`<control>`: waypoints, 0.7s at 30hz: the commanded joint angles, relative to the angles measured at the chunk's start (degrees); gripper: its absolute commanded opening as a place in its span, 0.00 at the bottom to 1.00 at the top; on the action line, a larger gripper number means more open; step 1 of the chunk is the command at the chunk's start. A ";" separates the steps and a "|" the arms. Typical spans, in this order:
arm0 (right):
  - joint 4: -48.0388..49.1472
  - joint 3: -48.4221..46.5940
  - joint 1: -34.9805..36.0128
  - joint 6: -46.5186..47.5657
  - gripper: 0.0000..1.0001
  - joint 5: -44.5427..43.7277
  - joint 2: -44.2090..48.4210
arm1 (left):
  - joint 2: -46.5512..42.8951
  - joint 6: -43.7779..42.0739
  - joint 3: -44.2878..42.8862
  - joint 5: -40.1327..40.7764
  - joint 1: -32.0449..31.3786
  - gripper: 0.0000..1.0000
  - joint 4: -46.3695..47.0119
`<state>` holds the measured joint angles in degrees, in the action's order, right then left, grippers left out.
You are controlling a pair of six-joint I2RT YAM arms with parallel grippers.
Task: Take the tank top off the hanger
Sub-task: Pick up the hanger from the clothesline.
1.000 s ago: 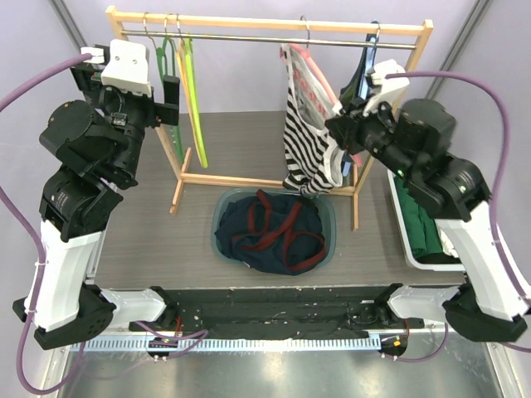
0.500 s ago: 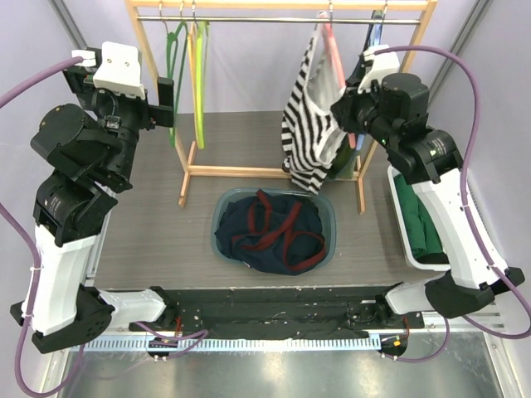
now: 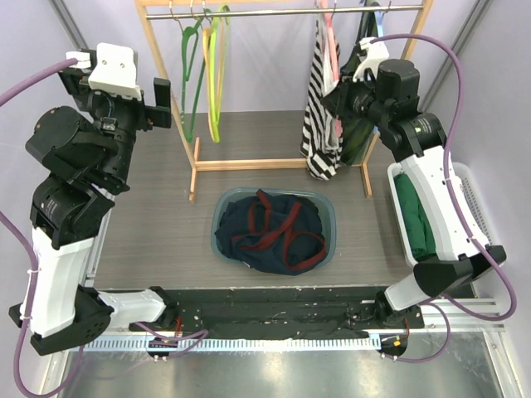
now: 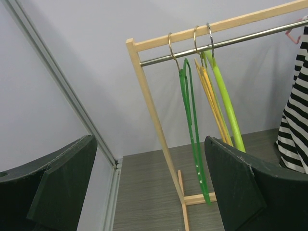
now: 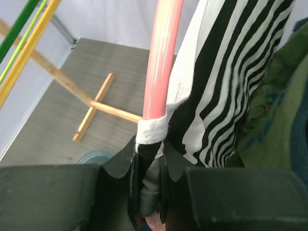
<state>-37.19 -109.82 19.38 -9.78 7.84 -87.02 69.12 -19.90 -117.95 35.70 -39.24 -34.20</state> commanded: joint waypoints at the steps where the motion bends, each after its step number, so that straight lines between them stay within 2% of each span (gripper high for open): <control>1: 5.45 1.80 0.22 -0.06 0.01 8.94 7.21 | -0.66 -0.23 -0.26 -0.37 0.22 1.00 1.15; 5: 9.68 3.73 0.22 1.43 0.01 11.15 11.95 | 0.22 0.21 -1.14 -0.46 0.22 1.00 0.89; 11: 10.38 7.77 0.22 3.45 0.01 11.76 13.02 | 0.66 0.65 -1.84 -0.81 0.22 1.00 0.62; 17: 18.37 21.81 0.31 2.75 0.01 11.06 17.32 | 0.66 0.65 -1.76 -0.90 0.22 1.00 0.62; 21: 31.95 31.40 0.40 2.31 0.01 10.89 21.80 | 0.75 0.65 -1.67 -0.90 0.22 1.00 0.62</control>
<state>-16.64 -85.45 19.40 -8.05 17.32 -69.95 70.04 -19.84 -118.08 35.35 -39.24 -34.63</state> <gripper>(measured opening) 0.198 0.996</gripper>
